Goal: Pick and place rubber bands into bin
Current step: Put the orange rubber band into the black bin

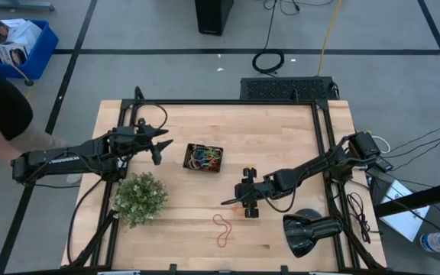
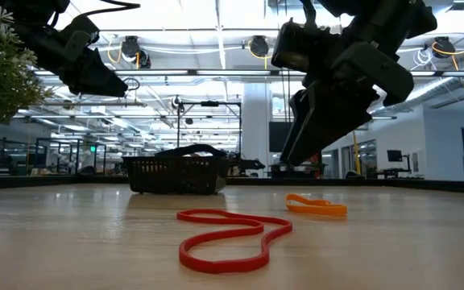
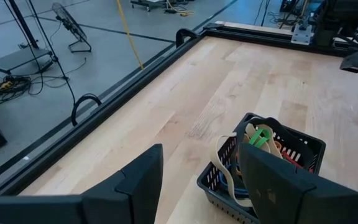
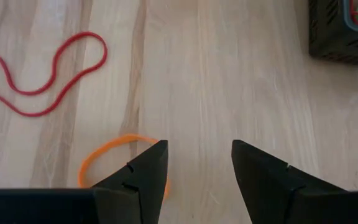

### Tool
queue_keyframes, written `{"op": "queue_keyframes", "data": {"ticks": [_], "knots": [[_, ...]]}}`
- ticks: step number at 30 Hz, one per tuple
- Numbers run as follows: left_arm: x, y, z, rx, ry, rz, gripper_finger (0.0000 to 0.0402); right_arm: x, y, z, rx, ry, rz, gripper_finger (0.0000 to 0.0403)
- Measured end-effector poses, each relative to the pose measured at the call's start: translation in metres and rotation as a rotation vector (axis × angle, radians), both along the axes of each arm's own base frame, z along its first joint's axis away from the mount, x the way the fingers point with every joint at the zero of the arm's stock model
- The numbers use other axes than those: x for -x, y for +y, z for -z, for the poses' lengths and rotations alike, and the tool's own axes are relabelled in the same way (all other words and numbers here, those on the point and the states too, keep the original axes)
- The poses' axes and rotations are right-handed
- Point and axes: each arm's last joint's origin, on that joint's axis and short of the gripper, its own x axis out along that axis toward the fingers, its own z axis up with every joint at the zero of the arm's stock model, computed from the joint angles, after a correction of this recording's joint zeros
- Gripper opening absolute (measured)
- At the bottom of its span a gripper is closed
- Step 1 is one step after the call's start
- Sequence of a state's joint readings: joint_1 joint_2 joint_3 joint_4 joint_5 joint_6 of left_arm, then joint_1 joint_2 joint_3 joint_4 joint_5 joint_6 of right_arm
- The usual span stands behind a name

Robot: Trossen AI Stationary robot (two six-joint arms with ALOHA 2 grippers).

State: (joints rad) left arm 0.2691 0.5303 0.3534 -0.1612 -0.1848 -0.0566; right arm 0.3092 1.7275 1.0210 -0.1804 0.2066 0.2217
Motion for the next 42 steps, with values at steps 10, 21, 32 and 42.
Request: {"op": "queue_keyframes", "data": {"ticks": [10,21,32,42], "knots": [[0.000,0.000,0.000,0.000,0.000,0.000,0.0216,-0.002,0.003,0.008,0.024,0.021,-0.121,0.0160],[0.000,0.000,0.000,0.000,0.002,0.000,0.0216,-0.006,0.005,0.021,0.050,0.039,-0.198,0.0146],[0.000,0.000,0.000,0.000,0.002,0.000,0.0216,-0.011,0.006,0.034,0.014,0.053,-0.223,0.0142],[0.000,0.000,0.000,0.000,0.003,0.001,0.0216,-0.012,0.004,0.035,0.015,0.054,-0.229,0.0078]]}}
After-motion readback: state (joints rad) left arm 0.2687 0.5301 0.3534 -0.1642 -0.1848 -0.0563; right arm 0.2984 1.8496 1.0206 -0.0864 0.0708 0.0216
